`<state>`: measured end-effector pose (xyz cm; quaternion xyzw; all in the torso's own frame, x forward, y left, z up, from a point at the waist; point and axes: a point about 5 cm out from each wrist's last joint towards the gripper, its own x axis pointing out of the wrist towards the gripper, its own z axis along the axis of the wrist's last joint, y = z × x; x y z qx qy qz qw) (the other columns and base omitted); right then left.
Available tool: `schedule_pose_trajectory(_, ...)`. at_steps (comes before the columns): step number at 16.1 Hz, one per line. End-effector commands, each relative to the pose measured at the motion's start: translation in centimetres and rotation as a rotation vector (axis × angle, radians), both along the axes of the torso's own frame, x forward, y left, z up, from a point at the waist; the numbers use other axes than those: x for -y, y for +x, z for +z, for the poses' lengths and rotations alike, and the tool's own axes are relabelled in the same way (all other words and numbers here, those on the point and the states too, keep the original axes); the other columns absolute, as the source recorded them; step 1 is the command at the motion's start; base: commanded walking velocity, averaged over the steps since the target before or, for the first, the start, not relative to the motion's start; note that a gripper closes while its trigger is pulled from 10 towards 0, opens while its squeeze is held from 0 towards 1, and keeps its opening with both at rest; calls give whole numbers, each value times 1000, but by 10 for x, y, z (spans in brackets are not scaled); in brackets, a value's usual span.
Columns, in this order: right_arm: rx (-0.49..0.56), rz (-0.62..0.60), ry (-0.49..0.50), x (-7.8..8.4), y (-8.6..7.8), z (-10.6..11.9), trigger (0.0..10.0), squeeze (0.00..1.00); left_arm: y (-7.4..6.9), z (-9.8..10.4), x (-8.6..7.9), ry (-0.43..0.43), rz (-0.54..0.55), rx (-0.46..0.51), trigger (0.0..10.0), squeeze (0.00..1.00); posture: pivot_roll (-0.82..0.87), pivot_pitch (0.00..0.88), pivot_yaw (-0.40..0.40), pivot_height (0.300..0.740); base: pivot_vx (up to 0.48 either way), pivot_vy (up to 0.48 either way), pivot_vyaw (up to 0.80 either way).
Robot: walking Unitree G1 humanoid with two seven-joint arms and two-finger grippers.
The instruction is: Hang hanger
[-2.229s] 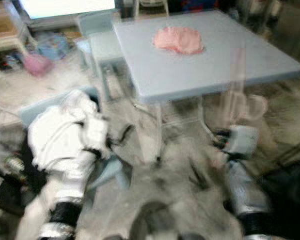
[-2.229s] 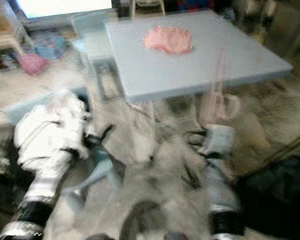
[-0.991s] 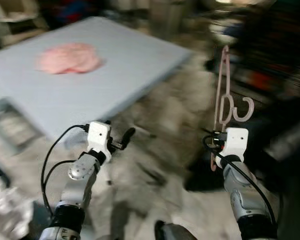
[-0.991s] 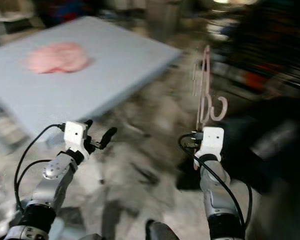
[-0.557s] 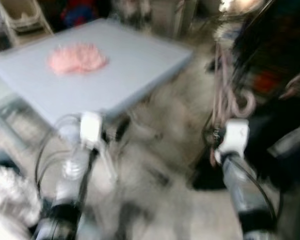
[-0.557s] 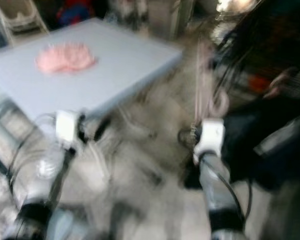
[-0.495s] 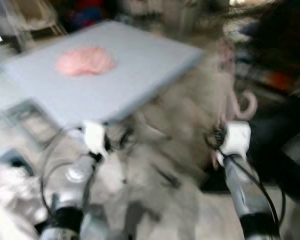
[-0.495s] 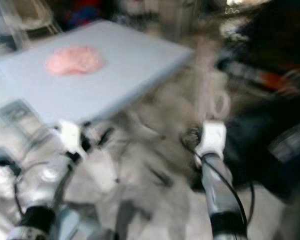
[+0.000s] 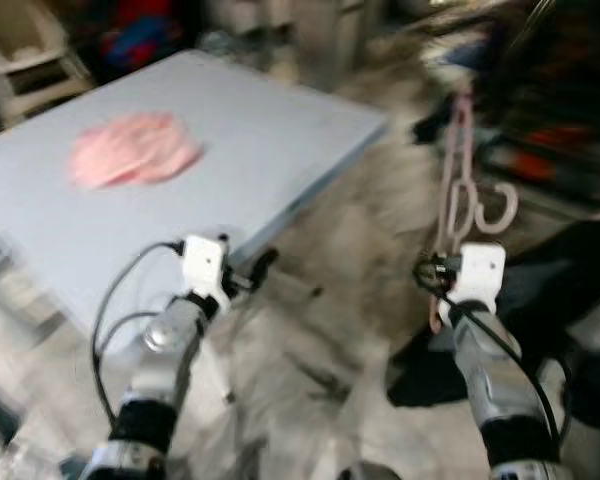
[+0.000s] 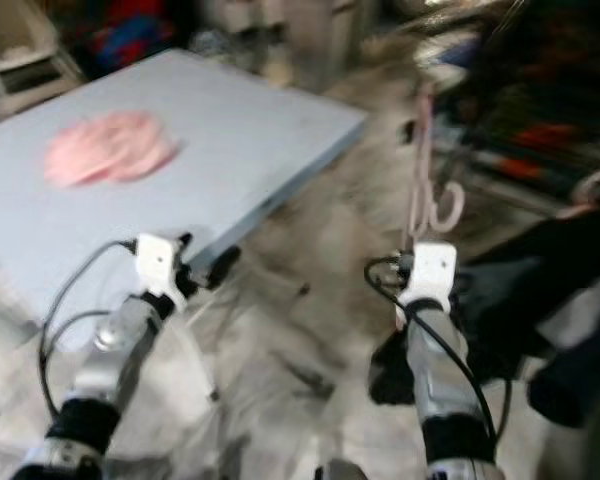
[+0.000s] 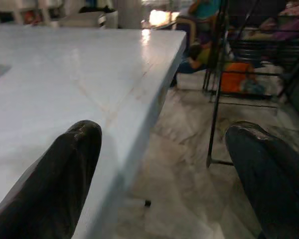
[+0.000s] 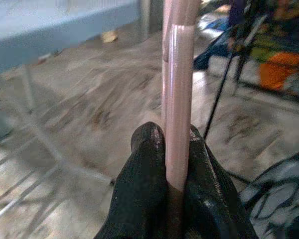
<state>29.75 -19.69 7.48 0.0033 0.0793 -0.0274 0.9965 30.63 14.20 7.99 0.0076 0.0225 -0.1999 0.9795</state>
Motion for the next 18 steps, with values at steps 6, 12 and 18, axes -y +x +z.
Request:
schedule_pose_trajectory(6,4,28,11,-11,2,0,10000,0,-1,-1,-3,-11,-3,-4,10000,0,-65,0,28,740,42,165,-738)
schedule_pose_trajectory(12,-66,-15,38,-3,-6,-8,10000,0,-3,-4,0,-8,-19,-14,10000,0,-74,0,28,740,267,399,-309)
schedule_pose_trajectory(18,-186,-107,44,6,-19,-26,10000,0,-7,-8,2,29,-29,-24,10000,0,-63,0,19,740,41,69,-389)
